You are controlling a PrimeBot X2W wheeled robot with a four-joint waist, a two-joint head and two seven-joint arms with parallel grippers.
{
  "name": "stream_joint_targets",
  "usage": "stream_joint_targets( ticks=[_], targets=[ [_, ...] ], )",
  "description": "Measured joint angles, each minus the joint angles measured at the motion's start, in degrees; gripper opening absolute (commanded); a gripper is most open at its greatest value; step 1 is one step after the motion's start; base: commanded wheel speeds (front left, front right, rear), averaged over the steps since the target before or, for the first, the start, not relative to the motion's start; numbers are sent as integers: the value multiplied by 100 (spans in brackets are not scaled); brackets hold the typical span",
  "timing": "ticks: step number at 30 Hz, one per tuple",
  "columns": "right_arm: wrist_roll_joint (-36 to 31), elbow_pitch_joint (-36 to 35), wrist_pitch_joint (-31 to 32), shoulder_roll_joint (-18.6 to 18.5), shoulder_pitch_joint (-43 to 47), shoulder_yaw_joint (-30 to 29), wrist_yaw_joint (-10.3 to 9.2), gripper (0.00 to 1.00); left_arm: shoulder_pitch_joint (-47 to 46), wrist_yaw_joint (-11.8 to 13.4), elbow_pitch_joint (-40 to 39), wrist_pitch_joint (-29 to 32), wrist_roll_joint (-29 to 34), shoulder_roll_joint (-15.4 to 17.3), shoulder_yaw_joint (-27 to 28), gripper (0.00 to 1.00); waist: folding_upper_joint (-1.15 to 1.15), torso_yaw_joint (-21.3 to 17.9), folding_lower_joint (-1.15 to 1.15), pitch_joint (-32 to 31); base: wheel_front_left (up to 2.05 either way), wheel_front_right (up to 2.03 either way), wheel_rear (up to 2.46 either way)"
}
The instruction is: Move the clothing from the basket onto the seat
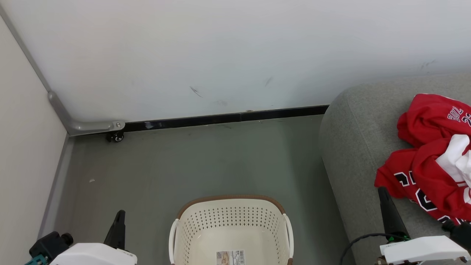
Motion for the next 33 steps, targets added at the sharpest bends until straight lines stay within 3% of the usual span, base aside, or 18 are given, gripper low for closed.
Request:
stream_joint_targets(
  ticks=[14, 33],
  targets=[
    [1202, 118, 109, -53, -238, -65, 0, 0, -44, -407, 97, 248, -959, -208, 356, 0, 0, 39, -61, 98, 0, 0, 0],
    [2784, 246, 277, -141, -465, -185, 0, 0, -175, -978, 221, 602, -2294, -499, 848, 0, 0, 92, -71, 179, 0, 0, 0]
  ],
)
